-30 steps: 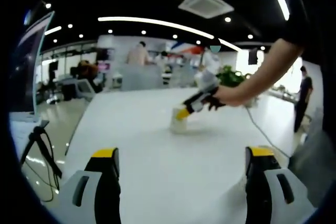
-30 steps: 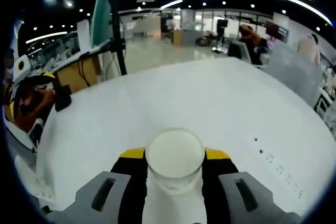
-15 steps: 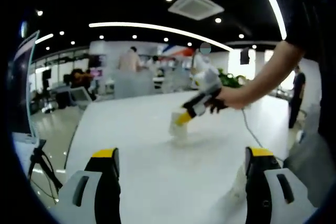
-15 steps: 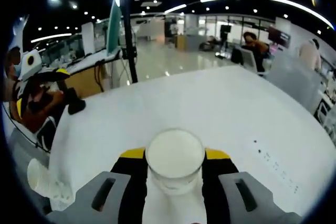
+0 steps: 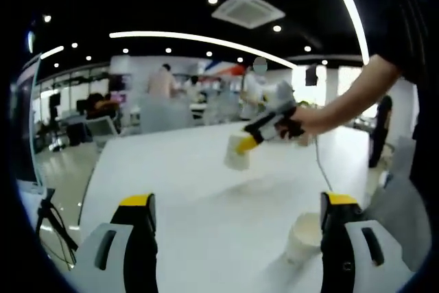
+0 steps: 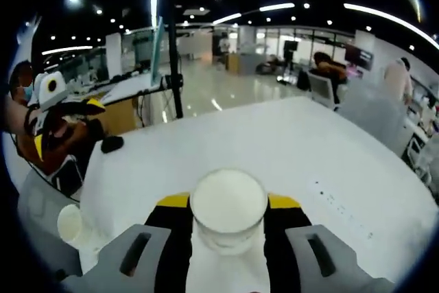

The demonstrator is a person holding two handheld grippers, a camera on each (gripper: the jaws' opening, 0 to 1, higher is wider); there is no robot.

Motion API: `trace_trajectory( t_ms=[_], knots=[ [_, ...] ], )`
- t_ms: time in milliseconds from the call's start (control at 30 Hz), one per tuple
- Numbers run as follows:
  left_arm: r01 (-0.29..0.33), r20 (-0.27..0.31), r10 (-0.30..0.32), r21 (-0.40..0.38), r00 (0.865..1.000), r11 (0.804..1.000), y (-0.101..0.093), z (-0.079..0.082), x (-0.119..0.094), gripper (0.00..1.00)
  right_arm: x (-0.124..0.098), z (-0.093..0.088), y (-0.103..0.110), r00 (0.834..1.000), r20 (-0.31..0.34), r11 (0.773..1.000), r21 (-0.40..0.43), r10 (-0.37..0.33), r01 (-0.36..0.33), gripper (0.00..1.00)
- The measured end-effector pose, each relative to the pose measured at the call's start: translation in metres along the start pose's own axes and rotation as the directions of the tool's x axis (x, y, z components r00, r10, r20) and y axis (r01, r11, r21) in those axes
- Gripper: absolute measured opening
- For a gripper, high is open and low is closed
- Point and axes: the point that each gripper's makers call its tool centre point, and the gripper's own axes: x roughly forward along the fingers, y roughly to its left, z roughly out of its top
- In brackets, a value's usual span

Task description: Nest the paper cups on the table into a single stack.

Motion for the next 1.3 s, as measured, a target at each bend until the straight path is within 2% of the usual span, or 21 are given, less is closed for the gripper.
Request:
trace_trajectory(
  t_ms=[133,567,800,1033,1300],
  knots=[
    [0.012,0.005,-0.012,-0.006,1.000,1.000,-0.007,0.001,-0.001,0.98,-0.017,0.005,0.005,1.000,0.021,1.000,-0.001,-0.006,0.006,0.37],
    [0.070,-0.031,-0.070,0.010,0.997,0.997,-0.028,-0.001,0.004,0.98,-0.071,0.009,0.027,0.998,0.056,1.000,0.006,-0.015,0.014,0.37],
    [0.094,-0.035,-0.094,0.006,0.995,0.996,-0.039,-0.002,0.005,0.98,-0.104,0.014,0.050,0.995,0.095,1.000,0.012,-0.005,0.004,0.37],
    [0.113,-0.037,-0.113,0.000,0.993,0.994,-0.049,-0.004,0.004,0.98,-0.124,0.015,0.069,0.994,0.109,1.000,0.020,0.012,-0.014,0.37],
    [0.117,-0.024,-0.117,-0.002,0.993,0.993,-0.049,0.000,0.003,0.98,-0.140,0.022,0.090,0.991,0.133,0.999,0.020,0.034,-0.037,0.37]
  ],
)
